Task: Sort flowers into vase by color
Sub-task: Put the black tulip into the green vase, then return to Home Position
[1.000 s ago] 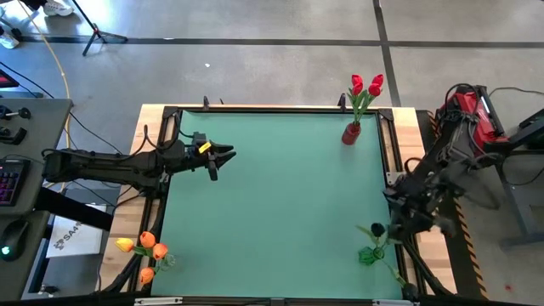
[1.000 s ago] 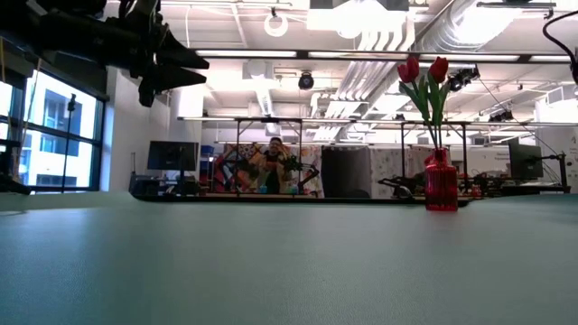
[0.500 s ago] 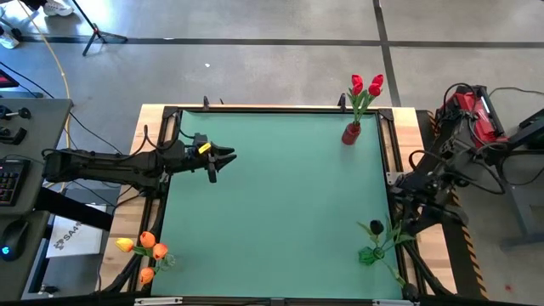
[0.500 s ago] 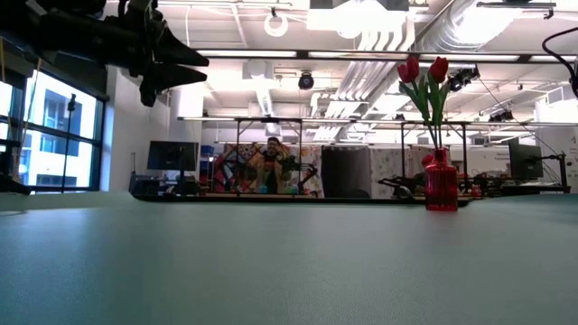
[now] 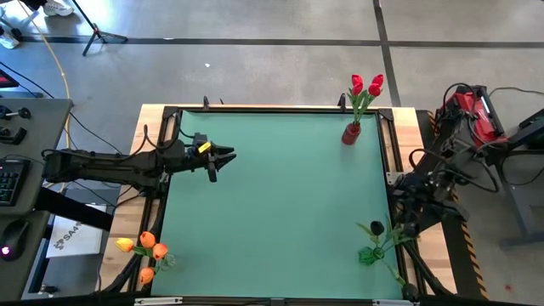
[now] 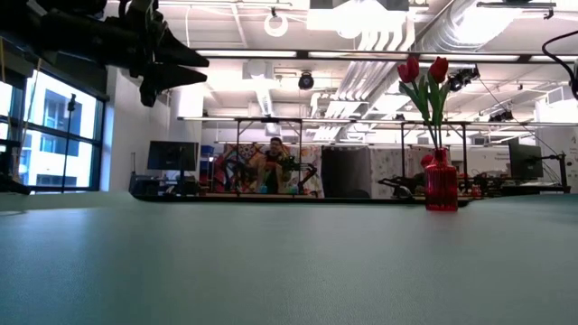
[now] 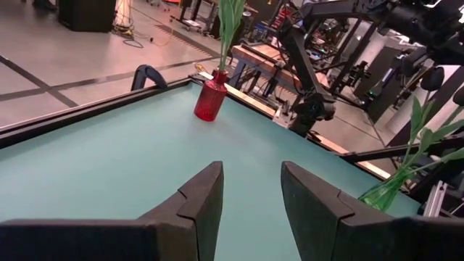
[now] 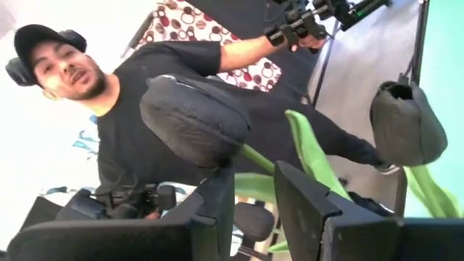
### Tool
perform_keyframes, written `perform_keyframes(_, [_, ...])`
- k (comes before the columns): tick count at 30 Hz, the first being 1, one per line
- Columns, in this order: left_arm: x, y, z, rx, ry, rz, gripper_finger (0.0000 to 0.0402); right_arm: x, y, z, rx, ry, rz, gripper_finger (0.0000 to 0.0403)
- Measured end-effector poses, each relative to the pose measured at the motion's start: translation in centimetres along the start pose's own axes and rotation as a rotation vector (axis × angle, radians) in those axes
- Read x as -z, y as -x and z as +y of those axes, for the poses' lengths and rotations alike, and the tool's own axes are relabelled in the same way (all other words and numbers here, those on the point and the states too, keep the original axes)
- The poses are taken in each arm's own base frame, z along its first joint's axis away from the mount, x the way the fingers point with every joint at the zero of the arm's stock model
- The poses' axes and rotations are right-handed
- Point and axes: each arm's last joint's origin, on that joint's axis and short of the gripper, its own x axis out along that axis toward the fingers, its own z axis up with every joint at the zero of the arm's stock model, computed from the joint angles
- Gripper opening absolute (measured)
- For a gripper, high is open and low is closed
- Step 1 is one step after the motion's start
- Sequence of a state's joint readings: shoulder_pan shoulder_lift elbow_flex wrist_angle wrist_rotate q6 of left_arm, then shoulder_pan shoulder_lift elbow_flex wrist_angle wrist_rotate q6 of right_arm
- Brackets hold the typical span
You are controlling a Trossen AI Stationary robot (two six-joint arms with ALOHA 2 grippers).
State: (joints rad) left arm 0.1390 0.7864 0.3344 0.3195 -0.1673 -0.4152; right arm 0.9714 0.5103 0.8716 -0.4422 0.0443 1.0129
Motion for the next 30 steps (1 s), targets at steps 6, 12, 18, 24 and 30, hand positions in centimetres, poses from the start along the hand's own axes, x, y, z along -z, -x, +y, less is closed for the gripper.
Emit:
perform_keyframes(6, [0.0,0.0,0.0,0.0,0.001,0.0,0.0127,-0.7,1.2,1.0,-0.026,-0.009,-0.025,0.0087])
perform_keyframes(12, [0.0,0.0,-0.1,0.021,0.002,0.007,0.0127,-0.5,1.1,0.5,0.093,0.002,0.021,0.0087])
perform_keyframes(18, [0.0,0.0,-0.2,0.033,0.001,0.012,0.0127,0.1,0.8,0.2,0.096,-0.084,0.16,0.0087])
perform_keyframes(24, [-0.1,0.0,0.1,0.017,0.002,0.005,0.0127,-1.8,2.9,2.7,0.034,0.043,0.015,0.0087])
perform_keyframes(30, [-0.1,0.0,0.1,0.015,0.002,0.005,0.0127,-5.0,6.1,5.2,0.204,0.268,-0.391,0.0087])
